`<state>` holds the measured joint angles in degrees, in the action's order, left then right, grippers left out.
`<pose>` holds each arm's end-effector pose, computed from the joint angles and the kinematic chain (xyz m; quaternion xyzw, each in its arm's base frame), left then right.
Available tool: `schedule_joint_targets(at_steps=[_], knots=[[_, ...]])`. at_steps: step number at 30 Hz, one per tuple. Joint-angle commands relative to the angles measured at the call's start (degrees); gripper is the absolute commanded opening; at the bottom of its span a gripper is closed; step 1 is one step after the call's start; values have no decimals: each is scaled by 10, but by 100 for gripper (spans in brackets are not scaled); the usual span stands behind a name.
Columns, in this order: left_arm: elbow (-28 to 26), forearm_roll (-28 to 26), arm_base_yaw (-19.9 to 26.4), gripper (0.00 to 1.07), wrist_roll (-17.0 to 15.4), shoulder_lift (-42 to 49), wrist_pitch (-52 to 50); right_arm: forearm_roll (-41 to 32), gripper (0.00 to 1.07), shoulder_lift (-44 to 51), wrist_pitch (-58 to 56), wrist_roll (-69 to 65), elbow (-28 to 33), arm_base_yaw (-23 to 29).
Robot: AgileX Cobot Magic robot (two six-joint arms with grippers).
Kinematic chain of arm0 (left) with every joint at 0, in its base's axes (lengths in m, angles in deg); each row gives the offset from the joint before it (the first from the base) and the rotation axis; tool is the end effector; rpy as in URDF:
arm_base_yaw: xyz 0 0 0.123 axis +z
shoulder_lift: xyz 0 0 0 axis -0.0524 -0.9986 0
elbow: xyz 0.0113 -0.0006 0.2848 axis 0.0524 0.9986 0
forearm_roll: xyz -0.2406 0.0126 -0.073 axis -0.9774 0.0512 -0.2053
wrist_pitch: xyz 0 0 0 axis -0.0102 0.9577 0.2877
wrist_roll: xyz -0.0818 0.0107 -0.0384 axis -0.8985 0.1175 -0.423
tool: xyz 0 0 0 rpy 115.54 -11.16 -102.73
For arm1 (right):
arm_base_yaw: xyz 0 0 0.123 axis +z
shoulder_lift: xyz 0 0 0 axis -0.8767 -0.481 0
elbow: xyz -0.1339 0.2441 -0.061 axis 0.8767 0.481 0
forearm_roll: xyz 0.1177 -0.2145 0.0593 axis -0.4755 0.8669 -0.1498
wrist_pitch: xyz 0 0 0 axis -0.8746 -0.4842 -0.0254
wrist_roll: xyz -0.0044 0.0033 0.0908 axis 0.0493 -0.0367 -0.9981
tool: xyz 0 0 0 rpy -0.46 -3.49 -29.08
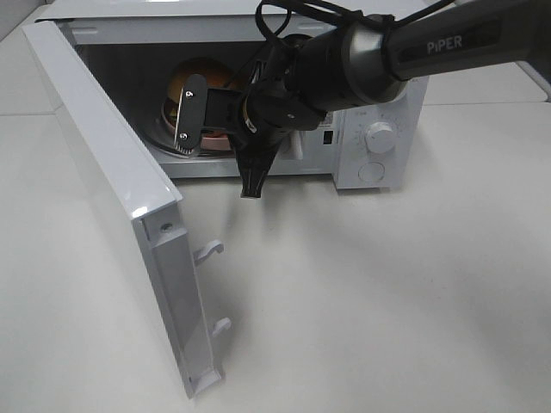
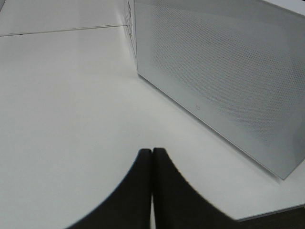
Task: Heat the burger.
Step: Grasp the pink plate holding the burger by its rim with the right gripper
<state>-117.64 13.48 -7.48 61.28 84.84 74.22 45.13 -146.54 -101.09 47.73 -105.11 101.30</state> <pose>-0.0071 -0.0038 0.2795 0.0944 0.8427 -0.0700 0.5255 0.3823 0.2981 0.1469 -0.6703 0.6300 -0.1501 0.3624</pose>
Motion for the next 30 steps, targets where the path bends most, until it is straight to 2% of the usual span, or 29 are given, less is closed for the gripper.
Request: schedule_joint_targets(at_steps=[1,2,3,4,5,6,7,8,9,10,20,30], knots=[[2,-2,1,0,0,11,-7,1,13,4,1,2,4,-1],[2,-2,1,0,0,11,-7,1,23,4,2,1,4,-1],[2,-2,1,0,0,11,-7,1,28,4,2,-1,4,-1],[2,-2,1,0,0,11,-7,1,28,4,2,-1,4,-1],[2,-2,1,0,0,11,-7,1,39,4,3,-11,4,-1],[2,-2,1,0,0,11,-7,1,45,4,3,-16,4,-1],[2,-2,1,0,0,11,-7,1,45,4,3,-16,4,-1],[2,-2,1,0,0,11,-7,1,53,4,4,-23,3,-1],[2,-2,1,0,0,11,-7,1,53,4,4,-23,3,-1],[2,-2,1,0,0,11,-7,1,58,4,4,-32,3,-1],[2,-2,1,0,0,11,-7,3,59,4,0,-41,3,-1],[2,-2,1,0,0,11,-7,14,65,1,34,-41,3,-7]])
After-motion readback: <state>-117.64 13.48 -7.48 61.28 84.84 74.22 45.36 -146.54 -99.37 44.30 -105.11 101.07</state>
